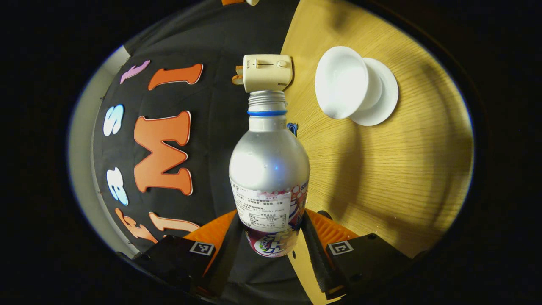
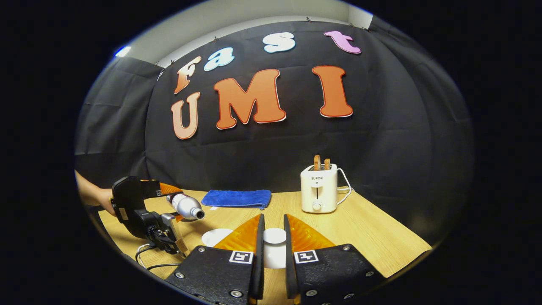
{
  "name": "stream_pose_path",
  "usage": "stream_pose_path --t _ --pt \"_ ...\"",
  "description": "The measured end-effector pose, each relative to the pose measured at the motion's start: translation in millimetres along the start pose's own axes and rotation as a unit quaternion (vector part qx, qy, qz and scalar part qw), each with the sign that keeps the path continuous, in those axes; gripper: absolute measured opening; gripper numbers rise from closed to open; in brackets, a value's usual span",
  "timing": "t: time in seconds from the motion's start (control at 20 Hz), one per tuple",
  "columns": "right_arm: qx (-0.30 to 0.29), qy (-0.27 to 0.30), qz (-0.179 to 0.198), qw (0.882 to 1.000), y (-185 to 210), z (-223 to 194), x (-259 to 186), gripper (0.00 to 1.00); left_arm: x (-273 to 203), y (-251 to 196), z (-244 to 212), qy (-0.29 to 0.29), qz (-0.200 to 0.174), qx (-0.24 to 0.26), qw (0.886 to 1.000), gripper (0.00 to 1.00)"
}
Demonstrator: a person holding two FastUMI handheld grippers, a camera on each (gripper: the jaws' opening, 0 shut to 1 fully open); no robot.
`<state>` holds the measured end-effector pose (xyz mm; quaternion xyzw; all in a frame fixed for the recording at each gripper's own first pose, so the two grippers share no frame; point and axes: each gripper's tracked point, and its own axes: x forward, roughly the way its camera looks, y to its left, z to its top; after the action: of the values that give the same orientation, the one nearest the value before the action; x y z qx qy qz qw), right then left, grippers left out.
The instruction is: Open the teacup lid with one hand, grasp the water bottle and pour water into the teacup with the other hand; after pouring, place the water bottle on the coaster and then close the teacup lid.
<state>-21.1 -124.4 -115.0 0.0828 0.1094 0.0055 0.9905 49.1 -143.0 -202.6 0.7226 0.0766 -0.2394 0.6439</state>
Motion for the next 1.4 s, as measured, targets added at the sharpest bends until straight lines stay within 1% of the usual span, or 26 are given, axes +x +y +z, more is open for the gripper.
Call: stream_pose_path --t 0.2,0.35,0.6,1.1,1.4 --pt "-0.001 -0.002 0.000 1.000 -0.5 1.0 -2.8 0.21 6.1 1.9 8.0 -0.010 -0.006 0.036 0.999 0.82" --pt "0.007 0.000 0.003 1.000 -0.9 0.4 -2.3 0.21 8.2 2.0 11.2 -0.017 -0.016 0.056 0.998 0.82" --pt "0.000 0.001 0.001 1.000 -2.2 -0.8 -3.6 0.21 13.1 11.0 10.7 -0.022 -0.017 0.098 0.995 0.82" --pt "-0.006 0.006 0.005 1.000 1.0 -4.6 -3.2 0.21 17.6 30.7 9.2 -0.024 -0.010 0.161 0.987 0.82" --pt "-0.006 0.008 0.008 1.000 3.7 -4.5 -3.7 0.21 14.2 59.1 5.7 -0.021 0.009 0.188 0.982 0.82"
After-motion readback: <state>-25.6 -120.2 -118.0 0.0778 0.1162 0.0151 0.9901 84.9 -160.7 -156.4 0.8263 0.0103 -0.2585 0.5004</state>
